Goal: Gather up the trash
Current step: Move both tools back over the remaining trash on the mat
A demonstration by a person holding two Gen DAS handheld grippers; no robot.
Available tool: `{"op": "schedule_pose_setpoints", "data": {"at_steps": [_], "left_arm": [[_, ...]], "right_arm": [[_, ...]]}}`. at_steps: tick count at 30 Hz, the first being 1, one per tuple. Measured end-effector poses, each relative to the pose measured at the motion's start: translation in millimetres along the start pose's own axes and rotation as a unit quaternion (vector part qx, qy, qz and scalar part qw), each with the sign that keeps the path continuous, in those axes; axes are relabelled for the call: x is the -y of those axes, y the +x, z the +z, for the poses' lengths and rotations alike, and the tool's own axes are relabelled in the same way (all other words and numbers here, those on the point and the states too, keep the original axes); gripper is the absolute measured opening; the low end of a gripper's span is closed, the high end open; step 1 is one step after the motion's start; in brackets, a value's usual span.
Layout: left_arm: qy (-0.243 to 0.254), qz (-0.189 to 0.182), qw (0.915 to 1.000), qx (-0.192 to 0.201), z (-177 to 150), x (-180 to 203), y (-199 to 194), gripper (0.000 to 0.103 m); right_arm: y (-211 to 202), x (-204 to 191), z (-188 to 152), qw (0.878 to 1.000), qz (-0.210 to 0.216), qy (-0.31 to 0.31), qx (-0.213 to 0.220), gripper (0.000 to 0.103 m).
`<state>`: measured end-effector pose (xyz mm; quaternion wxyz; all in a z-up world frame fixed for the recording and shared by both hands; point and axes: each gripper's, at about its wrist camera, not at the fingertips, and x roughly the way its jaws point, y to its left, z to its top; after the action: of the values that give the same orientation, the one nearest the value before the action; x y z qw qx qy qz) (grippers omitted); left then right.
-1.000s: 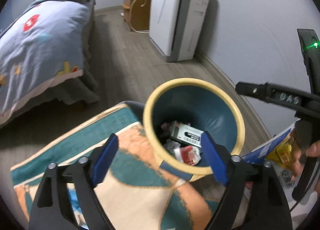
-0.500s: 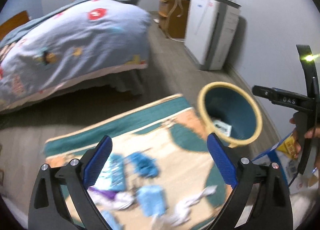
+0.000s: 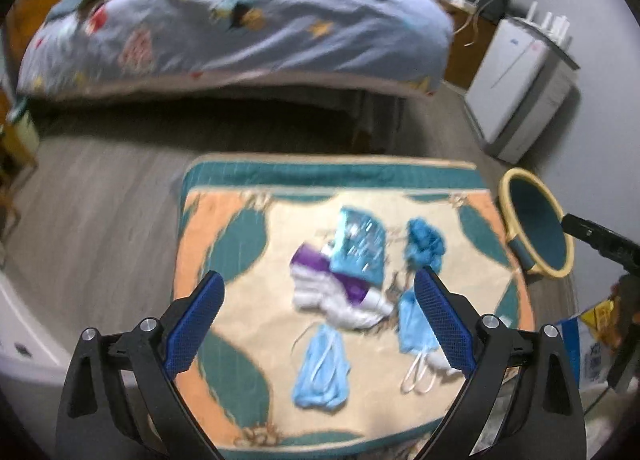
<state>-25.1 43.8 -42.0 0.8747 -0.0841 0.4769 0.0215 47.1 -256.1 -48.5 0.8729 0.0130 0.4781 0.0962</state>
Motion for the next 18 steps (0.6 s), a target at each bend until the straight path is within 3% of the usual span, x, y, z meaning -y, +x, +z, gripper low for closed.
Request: {"op": "schedule_pose_setpoints", "data": {"at_steps": [5, 18], "left_arm": [[0.011, 0.027, 0.9990, -0.033, -15.2, -5.6, 23.2, 0.095], [0.065, 0.014, 0.9934, -0.093, -54.3, 5.6, 71.4, 0.095]], "right_arm": [[12.7, -28.8, -16.1, 1.000, 0.012, 0.000, -0.021, 0.097], [72.5, -62.3, -48.5, 0.995, 0.009, -0.007, -0.096, 0.097]]}}
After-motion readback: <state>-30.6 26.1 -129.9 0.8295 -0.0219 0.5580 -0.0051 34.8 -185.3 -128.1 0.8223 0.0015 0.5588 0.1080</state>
